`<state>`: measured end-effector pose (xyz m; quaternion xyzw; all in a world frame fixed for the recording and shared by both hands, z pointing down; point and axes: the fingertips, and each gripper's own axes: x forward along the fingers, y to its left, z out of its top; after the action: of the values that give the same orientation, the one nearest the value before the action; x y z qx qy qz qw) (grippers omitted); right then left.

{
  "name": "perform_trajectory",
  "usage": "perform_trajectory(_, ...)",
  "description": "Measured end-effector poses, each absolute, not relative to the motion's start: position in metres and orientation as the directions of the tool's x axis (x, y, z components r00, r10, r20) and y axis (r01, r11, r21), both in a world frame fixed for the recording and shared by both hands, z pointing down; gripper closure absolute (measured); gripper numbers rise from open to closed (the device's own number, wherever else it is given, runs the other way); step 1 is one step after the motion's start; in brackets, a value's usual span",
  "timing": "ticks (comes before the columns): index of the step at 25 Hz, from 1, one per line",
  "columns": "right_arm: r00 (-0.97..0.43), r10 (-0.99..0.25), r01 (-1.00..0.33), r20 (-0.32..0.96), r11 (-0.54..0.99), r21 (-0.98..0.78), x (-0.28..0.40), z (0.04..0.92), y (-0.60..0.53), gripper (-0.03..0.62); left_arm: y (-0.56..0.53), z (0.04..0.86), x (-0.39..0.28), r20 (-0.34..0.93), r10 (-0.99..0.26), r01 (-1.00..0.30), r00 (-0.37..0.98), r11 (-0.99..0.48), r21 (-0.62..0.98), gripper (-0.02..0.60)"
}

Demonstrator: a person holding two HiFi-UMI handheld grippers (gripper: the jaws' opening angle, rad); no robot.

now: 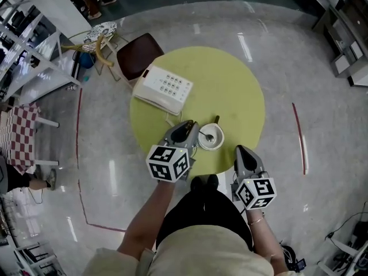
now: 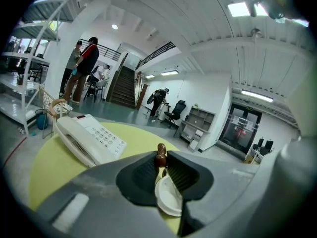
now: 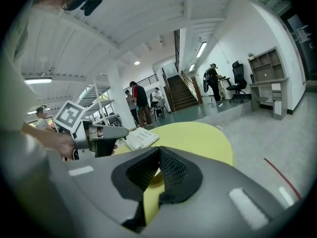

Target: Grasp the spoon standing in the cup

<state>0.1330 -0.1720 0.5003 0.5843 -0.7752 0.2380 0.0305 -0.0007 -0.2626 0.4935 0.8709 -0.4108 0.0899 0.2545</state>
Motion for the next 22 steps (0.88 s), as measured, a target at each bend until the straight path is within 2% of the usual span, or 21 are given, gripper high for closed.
perform_trajectory(22,-0.465,-0.839,-0.873,0.283,0.381,-0.306,0.080,0.482,-0.174,0.595,-0.225,0.476,-0.084,0.339,-0.802,-0.850,0.491,-0.357,0.387,0.526)
